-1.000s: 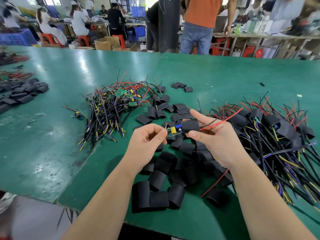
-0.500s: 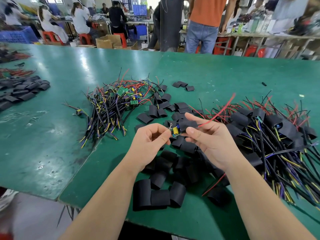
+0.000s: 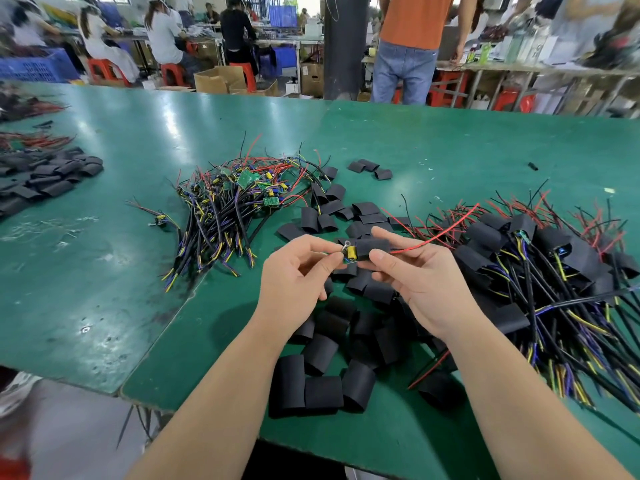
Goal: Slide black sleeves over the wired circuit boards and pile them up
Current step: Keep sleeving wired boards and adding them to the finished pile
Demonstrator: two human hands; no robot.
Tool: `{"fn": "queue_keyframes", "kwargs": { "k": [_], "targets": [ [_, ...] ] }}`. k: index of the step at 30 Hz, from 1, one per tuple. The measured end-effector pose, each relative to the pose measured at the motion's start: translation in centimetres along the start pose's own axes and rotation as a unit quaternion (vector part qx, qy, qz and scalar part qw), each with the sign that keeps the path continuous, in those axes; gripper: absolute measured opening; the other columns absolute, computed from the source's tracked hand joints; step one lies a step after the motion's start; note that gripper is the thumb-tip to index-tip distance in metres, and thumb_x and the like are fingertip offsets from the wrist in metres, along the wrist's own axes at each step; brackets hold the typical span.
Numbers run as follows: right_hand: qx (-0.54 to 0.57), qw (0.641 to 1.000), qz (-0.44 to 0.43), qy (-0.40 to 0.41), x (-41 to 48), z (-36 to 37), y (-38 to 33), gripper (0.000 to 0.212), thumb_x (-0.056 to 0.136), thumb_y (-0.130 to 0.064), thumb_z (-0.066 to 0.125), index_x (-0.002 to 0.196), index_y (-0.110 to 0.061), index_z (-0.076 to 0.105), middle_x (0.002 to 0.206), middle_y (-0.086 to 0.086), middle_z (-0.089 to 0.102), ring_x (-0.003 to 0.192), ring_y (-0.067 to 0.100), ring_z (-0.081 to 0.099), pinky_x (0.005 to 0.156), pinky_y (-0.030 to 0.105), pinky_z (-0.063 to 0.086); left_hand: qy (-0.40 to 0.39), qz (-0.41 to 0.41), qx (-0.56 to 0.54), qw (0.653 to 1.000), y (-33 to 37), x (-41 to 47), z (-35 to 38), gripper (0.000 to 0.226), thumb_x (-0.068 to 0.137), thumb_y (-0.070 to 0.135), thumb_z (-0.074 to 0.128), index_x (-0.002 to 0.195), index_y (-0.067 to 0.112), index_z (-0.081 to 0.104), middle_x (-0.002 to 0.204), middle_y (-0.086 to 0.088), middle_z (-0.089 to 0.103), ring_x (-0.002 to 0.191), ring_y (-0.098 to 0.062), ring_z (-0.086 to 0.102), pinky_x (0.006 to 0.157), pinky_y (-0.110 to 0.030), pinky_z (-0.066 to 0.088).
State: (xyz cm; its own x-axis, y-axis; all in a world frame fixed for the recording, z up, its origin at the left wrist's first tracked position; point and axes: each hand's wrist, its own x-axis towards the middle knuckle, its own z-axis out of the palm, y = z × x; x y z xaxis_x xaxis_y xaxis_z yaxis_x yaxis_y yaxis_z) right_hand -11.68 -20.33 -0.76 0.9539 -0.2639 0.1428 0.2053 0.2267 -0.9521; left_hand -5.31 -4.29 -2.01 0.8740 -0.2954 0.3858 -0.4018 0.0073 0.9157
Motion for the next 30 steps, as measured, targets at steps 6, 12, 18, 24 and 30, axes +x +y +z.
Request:
{"fn": "queue_keyframes", "kwargs": {
  "k": [6,12,18,24,30],
  "targets": [
    [-0.022,1.0,0.004,-0.016,0.01,0.11,0.28,0.047,0.065,-0.021,0.073,0.111,-0.024,0.068,0.09,0.009,0.074,0.089,0.026,0.065,0.072,0.022,0.05,-0.004,0.031,0.011,0.999,0.25,0.01,0.02,0.025,0.086,-0.001,0.064,0.081,0.024,0.066,0.07,0.014,0.07,0.06,0.001,0.063,0.059,-0.01,0.045],
    [0.027,0.999,0.021,-0.018,0.11,0.48,0.38,0.044,0.07,-0.013,0.069,0.114,-0.014,0.064,0.091,0.006,0.075,0.082,0.018,0.072,0.066,0.02,0.051,0.0,0.038,0.015,0.999,0.13,0.11,-0.02,0.024,0.089,0.001,0.061,0.081,0.023,0.064,0.07,0.013,0.068,0.069,-0.003,0.064,0.065,-0.013,0.047],
    [0.023,1.0,0.006,-0.019,0.23,0.27,0.56,0.043,0.07,-0.013,0.069,0.112,-0.015,0.065,0.089,0.004,0.075,0.079,0.018,0.071,0.066,0.02,0.051,-0.033,-0.086,-0.118,0.989,0.43,0.33,-0.02,0.021,0.087,0.012,0.067,0.069,0.022,0.065,0.061,0.002,0.065,0.039,0.002,0.043,0.041,-0.007,0.032],
    [0.017,0.999,-0.009,-0.029,0.11,0.24,0.57,0.044,0.07,-0.011,0.067,0.114,-0.014,0.064,0.092,0.003,0.075,0.081,0.019,0.071,0.068,0.021,0.052,-0.04,-0.188,-0.141,0.971,0.67,0.6,-0.01,0.004,0.087,0.017,0.066,0.083,0.016,0.064,0.058,0.0,0.061,0.033,-0.006,0.024,0.036,-0.013,0.018],
    [0.021,0.999,0.0,-0.046,-0.04,0.13,0.39,0.037,0.076,-0.016,0.06,0.112,-0.013,0.064,0.1,0.003,0.074,0.081,0.016,0.071,0.072,0.024,0.053,-0.062,-0.192,-0.125,0.971,0.89,0.56,-0.16,0.023,0.092,0.017,0.06,0.071,0.009,0.063,0.048,0.005,0.058,0.032,-0.003,0.023,0.036,-0.012,0.017]
  ]
}}
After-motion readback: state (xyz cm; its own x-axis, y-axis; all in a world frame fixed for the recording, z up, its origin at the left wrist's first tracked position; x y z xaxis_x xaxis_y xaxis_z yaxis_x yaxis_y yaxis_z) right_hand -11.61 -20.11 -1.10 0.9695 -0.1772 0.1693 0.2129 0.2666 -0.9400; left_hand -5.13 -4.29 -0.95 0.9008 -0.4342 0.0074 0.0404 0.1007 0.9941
